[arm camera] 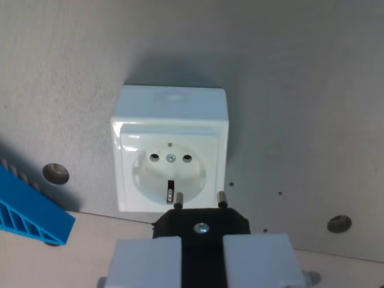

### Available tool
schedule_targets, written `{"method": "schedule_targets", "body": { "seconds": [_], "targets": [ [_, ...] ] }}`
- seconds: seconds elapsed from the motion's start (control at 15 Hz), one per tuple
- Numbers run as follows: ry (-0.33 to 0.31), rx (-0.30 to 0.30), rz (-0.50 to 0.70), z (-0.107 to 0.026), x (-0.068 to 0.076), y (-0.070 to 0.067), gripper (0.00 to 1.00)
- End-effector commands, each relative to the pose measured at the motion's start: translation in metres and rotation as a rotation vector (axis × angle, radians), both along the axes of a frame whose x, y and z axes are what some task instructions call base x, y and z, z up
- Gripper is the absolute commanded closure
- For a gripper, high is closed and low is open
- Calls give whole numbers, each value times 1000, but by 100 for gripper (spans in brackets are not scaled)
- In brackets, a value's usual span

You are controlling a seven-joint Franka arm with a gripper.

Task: Move above the white socket

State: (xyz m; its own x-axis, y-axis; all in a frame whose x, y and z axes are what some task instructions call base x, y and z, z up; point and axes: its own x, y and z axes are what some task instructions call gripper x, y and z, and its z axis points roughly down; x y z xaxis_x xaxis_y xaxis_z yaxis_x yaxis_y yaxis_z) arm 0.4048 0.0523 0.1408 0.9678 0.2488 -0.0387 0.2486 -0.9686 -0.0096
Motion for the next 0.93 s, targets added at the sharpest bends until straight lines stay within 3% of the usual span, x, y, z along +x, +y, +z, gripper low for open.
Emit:
{"method": "schedule_targets", "body": {
  "seconds": [0.07,0.53,0.93],
  "targets": [
    [-98,21,-35,-12,-7,6,100],
    [-102,18,-35,-28,-17,13,100],
    [-104,19,-30,-34,-22,15,100]
  ]
}}
